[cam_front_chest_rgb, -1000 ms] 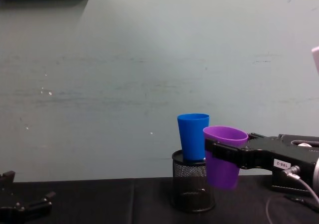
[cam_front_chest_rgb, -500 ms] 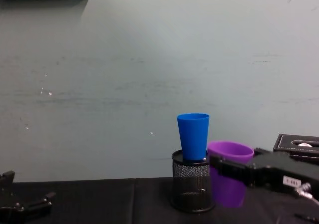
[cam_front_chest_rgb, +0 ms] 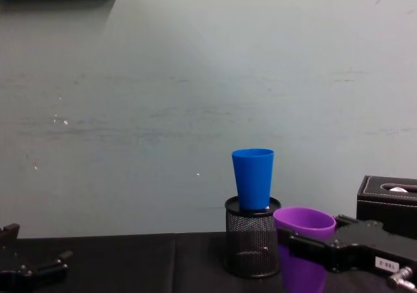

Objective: Pick up one cup with a gripper and tap it against the other cup.

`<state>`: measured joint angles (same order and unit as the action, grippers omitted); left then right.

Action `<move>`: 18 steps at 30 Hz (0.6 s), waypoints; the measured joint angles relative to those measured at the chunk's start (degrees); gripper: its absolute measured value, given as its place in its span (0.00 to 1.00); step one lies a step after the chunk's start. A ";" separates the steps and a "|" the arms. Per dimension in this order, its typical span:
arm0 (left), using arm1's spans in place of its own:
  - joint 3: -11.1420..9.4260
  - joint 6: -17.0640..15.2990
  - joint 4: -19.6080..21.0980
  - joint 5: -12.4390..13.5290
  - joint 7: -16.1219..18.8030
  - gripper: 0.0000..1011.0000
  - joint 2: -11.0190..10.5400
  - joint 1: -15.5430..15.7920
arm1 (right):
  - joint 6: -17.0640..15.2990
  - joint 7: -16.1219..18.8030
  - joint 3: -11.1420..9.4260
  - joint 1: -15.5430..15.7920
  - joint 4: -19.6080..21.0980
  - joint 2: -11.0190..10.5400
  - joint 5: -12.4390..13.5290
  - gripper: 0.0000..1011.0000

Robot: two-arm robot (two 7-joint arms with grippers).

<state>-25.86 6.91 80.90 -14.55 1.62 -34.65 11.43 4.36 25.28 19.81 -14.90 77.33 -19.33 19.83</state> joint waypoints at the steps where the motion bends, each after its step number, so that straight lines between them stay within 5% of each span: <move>1: 0.00 0.00 0.00 0.00 0.00 1.00 0.00 0.00 | 0.04 0.00 0.01 0.06 -0.11 0.00 0.00 0.73; 18: 0.00 0.00 0.00 0.00 0.00 1.00 0.00 0.00 | 1.37 0.15 0.00 0.39 -3.14 0.66 0.18 0.73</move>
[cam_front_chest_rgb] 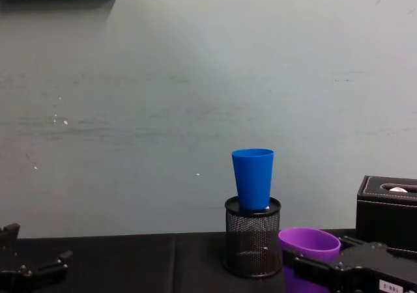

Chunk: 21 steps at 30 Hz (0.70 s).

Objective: Pick up one cup with a gripper and tap it against the other cup.

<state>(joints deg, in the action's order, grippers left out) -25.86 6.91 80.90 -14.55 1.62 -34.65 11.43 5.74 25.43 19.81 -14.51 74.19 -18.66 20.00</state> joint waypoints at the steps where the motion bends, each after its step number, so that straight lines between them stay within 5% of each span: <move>1: 0.00 0.00 0.00 0.00 0.00 1.00 0.00 0.00 | 0.11 0.00 0.01 0.00 -0.25 0.03 -0.08 0.73; 21: 0.00 0.00 0.00 0.00 0.00 1.00 0.00 0.00 | 1.37 0.26 0.46 0.21 -2.22 0.48 -1.68 0.73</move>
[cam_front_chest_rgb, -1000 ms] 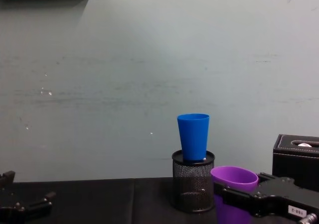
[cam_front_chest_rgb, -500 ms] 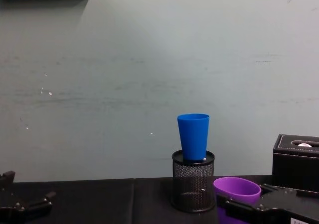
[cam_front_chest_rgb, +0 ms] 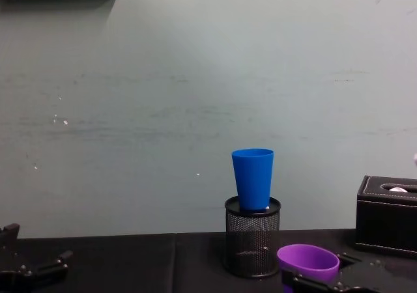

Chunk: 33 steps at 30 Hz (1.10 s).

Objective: Pick up one cup with a gripper and tap it against the other cup.

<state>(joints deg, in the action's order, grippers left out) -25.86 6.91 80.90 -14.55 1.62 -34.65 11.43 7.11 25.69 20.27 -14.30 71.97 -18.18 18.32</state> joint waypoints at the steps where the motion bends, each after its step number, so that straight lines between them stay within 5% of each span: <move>1: 0.00 0.00 0.00 0.00 0.00 1.00 0.00 0.00 | 0.02 0.02 0.02 -0.03 -0.11 0.02 -0.07 0.73; 33: 0.00 0.00 0.00 0.00 0.00 1.00 0.00 0.00 | 0.71 1.04 0.53 -0.39 -1.33 0.19 -0.98 0.73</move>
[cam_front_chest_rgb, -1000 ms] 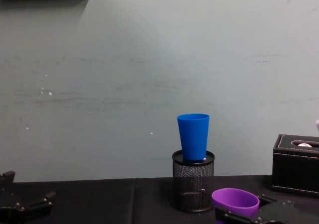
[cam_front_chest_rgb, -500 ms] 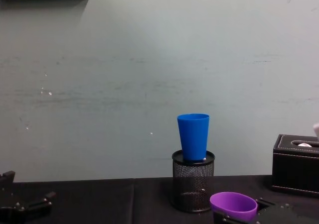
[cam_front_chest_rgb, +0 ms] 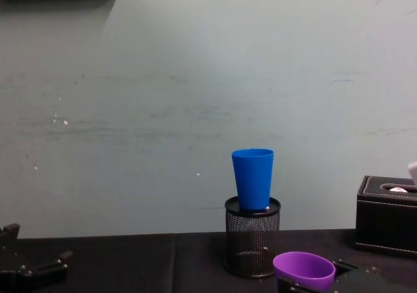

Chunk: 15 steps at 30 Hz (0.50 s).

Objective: Pick up one cup with a gripper and tap it against the other cup.

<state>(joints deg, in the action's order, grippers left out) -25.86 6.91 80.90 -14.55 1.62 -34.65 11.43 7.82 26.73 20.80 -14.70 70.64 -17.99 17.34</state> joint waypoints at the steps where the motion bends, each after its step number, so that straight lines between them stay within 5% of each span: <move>1: 0.00 0.00 0.00 0.00 0.00 1.00 0.00 0.00 | 0.00 0.00 0.00 0.00 0.00 0.00 0.00 0.73; 15: 0.00 0.00 0.00 0.00 0.00 1.00 0.00 0.00 | -0.05 0.01 -0.06 0.01 0.05 0.00 0.09 0.73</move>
<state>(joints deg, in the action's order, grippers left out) -25.86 6.90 80.90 -14.55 1.62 -34.65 11.43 7.77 26.74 20.74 -14.69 70.69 -17.99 17.43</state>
